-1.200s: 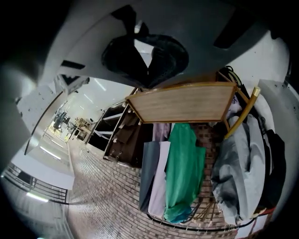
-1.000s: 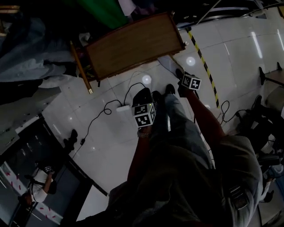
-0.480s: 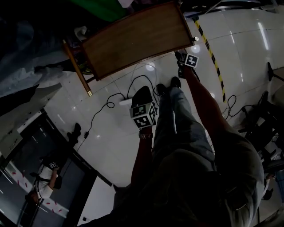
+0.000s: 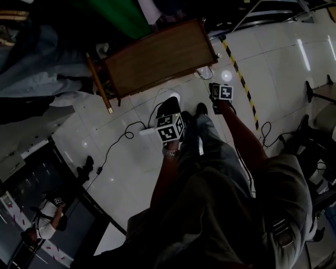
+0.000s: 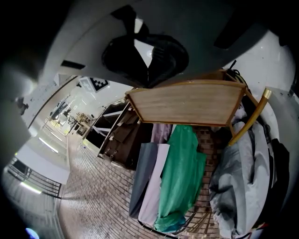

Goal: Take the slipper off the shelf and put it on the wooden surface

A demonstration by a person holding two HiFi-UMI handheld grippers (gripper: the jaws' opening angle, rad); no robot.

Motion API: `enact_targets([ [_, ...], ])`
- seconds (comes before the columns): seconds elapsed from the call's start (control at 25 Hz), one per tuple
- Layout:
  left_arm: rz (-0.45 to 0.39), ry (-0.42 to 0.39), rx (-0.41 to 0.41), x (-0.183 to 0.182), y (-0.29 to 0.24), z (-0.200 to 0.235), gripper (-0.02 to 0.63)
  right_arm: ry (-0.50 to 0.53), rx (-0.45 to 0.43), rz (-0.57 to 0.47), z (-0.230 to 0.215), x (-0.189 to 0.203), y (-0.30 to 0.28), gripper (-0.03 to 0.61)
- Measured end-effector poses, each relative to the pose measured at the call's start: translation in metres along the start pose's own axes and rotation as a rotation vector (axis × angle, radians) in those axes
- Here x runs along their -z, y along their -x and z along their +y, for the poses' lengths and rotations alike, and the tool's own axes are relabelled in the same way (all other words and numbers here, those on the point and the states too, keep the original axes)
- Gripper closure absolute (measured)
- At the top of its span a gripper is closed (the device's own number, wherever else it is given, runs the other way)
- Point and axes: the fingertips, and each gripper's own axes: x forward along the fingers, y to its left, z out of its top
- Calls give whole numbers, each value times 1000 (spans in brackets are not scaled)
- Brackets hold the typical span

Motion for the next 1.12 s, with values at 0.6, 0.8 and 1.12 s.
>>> enact_targets([
  [0.6,-193,-180,90,-122,71,-123,609,340,-91,-368,194,-97,303,574],
  [0.8,-209,-221,98,-122,73,-147,609,330,-72,-378,179,-94,315,574],
  [1.12,-230,-252,87,-103,92,-171,607,332,-136,-432,189,-79,345,574],
])
